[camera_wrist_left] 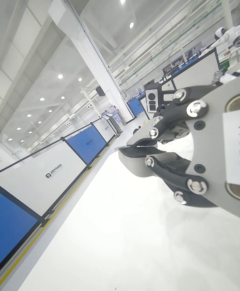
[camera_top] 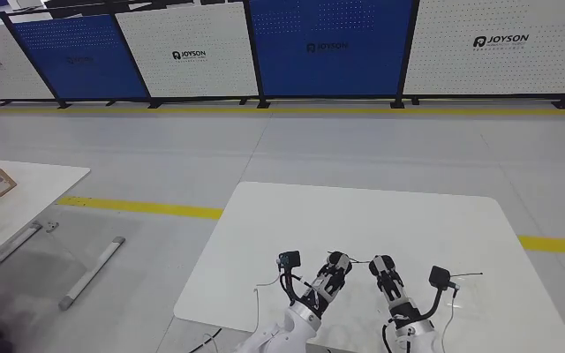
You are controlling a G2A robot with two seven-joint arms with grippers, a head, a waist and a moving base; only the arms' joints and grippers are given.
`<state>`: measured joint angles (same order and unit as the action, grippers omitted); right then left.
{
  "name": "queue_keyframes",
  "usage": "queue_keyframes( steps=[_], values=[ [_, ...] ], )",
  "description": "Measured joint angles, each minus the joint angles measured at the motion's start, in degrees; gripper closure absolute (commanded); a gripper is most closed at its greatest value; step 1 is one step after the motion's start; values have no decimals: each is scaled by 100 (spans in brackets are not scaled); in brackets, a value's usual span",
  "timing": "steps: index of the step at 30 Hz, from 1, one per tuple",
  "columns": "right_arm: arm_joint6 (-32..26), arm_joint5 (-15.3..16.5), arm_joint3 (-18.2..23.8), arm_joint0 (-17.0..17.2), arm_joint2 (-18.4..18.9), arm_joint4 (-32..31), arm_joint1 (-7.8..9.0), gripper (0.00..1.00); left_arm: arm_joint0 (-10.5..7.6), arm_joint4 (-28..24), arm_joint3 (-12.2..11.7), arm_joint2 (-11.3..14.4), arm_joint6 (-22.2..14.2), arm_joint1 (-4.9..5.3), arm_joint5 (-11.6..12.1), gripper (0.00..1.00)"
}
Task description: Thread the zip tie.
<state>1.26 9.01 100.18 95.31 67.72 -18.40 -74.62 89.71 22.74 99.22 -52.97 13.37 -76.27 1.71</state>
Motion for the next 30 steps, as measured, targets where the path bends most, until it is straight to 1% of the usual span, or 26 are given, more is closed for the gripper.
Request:
queue_keyframes(
  steps=[10,11,12,13,17,20,22,24,26,28,30],
  values=[
    [6,30,84,59,42,-48,1,100,-24,83,2,48,-72,-12,-50,100],
    [-5,25,87,59,43,-46,0,86,-24,82,5,49,-74,-13,-50,100],
    [-28,17,90,56,44,-41,0,13,-23,71,10,49,-72,-14,-51,100],
    [-88,15,88,42,43,-61,3,0,-19,43,20,46,-56,-17,-52,100],
    [-239,120,50,6,9,-354,19,0,-10,-116,49,29,-9,-32,-97,100],
    [-159,310,32,54,-38,-512,22,0,-13,-481,98,-10,-25,-56,-121,100],
    [-103,415,8,73,-33,-513,23,0,-49,-796,134,-101,3,-70,-134,100],
    [-80,513,-23,91,-21,-524,26,0,-57,-939,162,-147,41,-77,-114,100],
    [-47,594,-66,114,11,-534,32,0,-40,-990,202,-184,79,-78,-73,100],
    [-2,609,-89,132,38,-494,33,0,-16,-1009,246,-213,113,-78,-21,100],
    [3,609,-90,134,40,-486,32,0,-1,-944,268,-227,222,-78,55,100]
  ],
)
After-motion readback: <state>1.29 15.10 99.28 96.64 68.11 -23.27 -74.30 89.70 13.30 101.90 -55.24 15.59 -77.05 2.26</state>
